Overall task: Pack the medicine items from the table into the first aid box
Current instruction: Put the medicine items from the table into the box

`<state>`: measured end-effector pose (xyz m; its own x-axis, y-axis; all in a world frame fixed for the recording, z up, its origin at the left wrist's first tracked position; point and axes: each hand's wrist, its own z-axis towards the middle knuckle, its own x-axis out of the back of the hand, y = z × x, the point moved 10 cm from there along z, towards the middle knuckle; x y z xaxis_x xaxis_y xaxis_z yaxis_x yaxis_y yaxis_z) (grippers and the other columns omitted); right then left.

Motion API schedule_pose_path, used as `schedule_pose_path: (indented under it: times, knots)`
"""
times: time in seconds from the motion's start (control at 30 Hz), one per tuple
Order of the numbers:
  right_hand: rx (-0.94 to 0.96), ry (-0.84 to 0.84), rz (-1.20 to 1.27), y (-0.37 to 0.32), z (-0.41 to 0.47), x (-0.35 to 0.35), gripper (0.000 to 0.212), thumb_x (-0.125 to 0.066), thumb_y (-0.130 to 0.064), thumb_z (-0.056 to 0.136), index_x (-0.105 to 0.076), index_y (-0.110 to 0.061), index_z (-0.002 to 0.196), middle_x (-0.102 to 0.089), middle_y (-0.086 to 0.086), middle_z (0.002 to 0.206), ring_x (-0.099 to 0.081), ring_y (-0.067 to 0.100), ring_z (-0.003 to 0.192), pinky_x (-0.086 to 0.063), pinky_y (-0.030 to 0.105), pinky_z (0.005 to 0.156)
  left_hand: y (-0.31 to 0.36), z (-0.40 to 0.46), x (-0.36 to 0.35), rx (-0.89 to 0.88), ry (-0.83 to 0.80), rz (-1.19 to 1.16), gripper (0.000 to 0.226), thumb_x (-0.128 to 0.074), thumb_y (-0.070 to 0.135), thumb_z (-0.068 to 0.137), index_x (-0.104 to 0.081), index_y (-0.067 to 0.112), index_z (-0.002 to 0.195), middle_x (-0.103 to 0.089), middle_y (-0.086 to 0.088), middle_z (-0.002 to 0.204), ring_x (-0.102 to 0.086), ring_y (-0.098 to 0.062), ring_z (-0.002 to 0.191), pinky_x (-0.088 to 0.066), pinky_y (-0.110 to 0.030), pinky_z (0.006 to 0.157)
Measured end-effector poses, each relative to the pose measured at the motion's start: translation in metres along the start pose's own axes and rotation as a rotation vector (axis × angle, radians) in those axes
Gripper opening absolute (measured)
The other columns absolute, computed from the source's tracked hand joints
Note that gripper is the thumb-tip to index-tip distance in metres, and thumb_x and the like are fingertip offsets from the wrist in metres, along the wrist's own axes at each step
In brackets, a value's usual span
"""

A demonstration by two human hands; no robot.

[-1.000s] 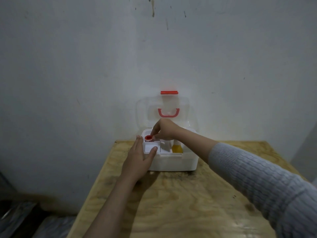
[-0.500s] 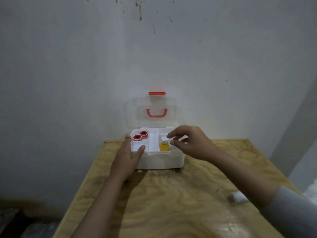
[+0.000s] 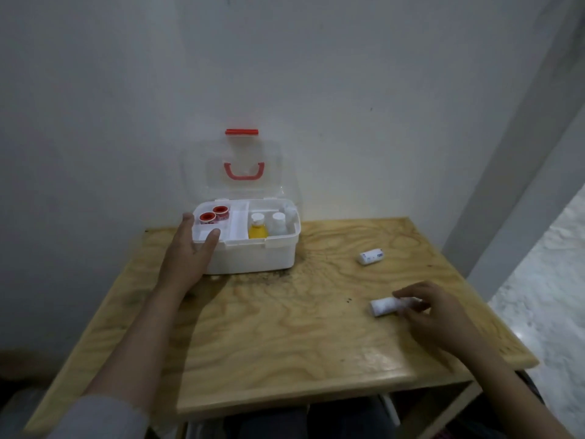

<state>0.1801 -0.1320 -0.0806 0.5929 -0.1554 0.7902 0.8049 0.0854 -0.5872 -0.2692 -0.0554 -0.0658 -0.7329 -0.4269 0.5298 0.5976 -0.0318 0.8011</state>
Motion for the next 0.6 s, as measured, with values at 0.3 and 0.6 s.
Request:
schedule_pose_path:
  times: [0.3, 0.6]
  knots:
    - [0.111, 0.078, 0.086, -0.012, 0.006, -0.013, 0.018, -0.074, -0.018, 0.076, -0.072, -0.03, 0.09, -0.06, -0.012, 0.092, -0.057, -0.001, 0.08, -0.043, 0.008, 0.065, -0.001, 0.001, 0.001, 0.013, -0.003, -0.007, 0.073, -0.049, 0.052, 0.09, -0.02, 0.024, 0.15, -0.02, 0.004, 0.159, -0.027, -0.021, 0.143, -0.026, -0.036, 0.111]
    - [0.428, 0.071, 0.213, -0.139, 0.055, 0.005, 0.018, -0.076, -0.012, 0.074, -0.074, -0.021, 0.089, -0.066, -0.003, 0.098, -0.063, 0.014, 0.076, -0.054, 0.023, 0.066, -0.001, 0.0, 0.002, 0.02, -0.003, -0.015, 0.074, -0.049, 0.053, 0.089, -0.02, 0.025, 0.15, -0.021, 0.003, 0.159, -0.028, -0.023, 0.143, -0.031, -0.04, 0.11]
